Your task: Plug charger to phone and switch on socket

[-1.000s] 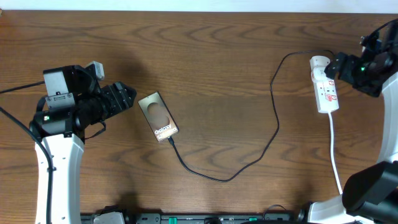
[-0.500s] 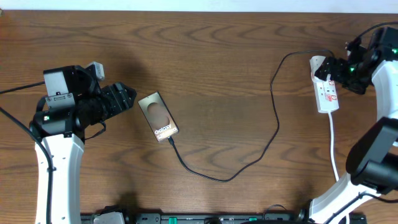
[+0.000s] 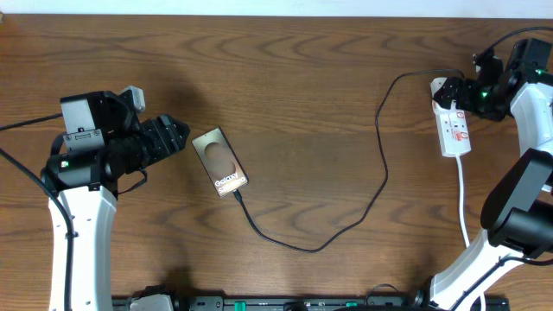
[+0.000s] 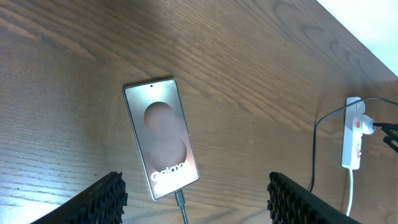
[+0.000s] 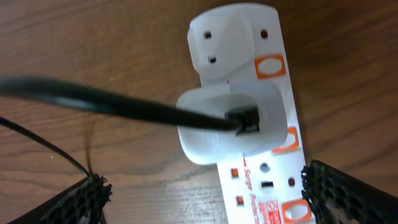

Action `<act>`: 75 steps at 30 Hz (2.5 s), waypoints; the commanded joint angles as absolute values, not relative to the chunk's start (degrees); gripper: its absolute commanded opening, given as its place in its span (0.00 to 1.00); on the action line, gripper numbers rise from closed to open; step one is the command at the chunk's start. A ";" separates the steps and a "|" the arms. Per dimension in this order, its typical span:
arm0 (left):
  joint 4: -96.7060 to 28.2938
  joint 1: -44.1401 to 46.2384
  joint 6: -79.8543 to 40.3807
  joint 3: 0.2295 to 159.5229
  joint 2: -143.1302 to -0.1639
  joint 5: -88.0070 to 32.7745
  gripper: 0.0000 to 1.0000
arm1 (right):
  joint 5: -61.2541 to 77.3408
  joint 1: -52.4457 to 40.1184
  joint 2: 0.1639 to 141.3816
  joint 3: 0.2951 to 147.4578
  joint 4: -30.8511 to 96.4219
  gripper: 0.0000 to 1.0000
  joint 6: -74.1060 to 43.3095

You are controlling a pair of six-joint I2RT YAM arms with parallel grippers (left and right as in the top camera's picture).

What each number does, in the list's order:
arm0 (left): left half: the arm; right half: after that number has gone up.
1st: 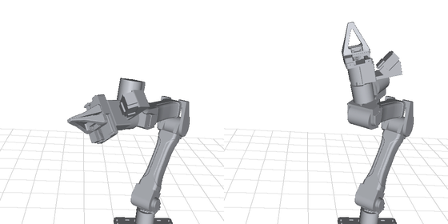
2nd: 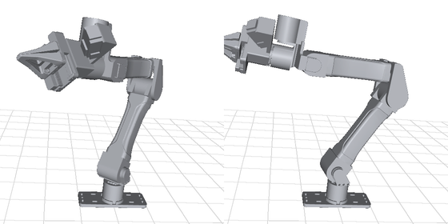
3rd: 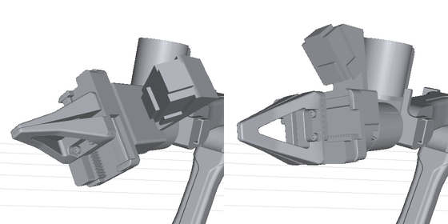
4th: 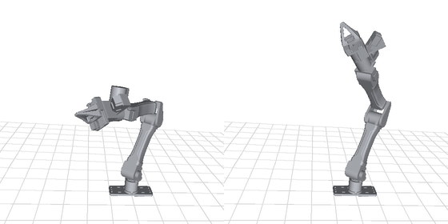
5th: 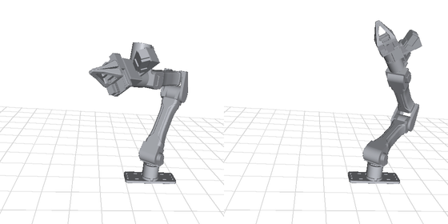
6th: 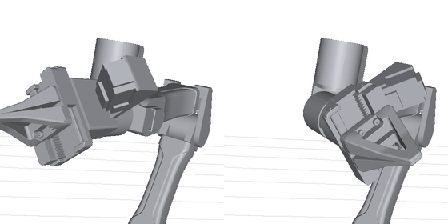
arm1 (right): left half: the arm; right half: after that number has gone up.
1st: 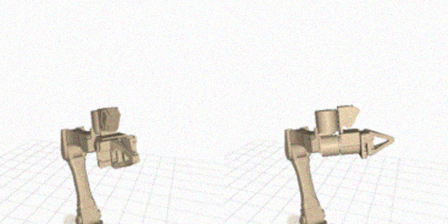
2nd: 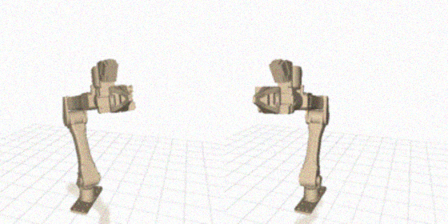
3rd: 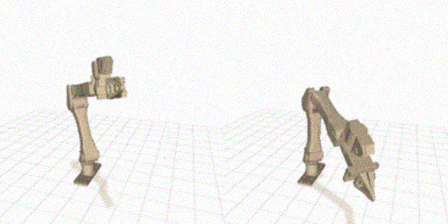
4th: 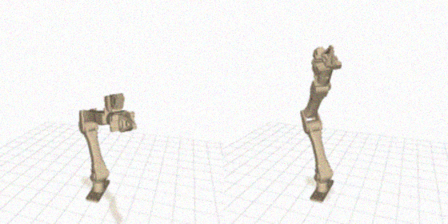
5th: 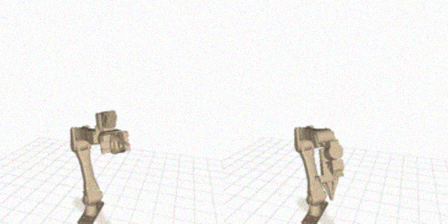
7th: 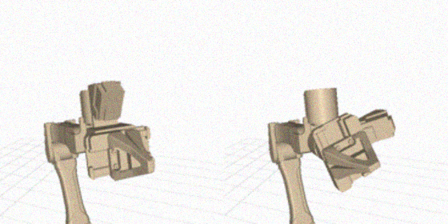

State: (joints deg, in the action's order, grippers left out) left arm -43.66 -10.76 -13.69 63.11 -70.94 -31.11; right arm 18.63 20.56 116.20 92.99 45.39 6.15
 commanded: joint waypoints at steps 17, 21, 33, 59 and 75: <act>-44.12 -10.85 -13.54 62.89 -72.99 -30.35 0.72 | 19.59 21.19 119.22 93.56 43.99 0.99 7.75; -44.10 -10.85 -13.54 62.89 -72.99 -30.35 0.72 | 19.64 21.19 120.68 93.56 43.83 0.99 7.14; -44.10 -10.85 -13.54 62.89 -72.99 -30.33 0.72 | 22.28 21.04 122.50 93.54 42.81 0.99 5.78; -44.12 -10.85 -13.54 62.89 -72.99 -30.33 0.72 | 23.09 17.63 125.43 93.54 42.35 0.99 1.34; -44.73 -10.85 -13.52 62.89 -72.99 -30.33 0.72 | 23.07 14.57 125.60 93.54 41.45 0.99 -1.89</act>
State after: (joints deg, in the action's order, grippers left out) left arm -44.31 -10.76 -13.69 63.11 -72.69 -31.11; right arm 15.20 17.72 123.15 93.65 40.91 -0.01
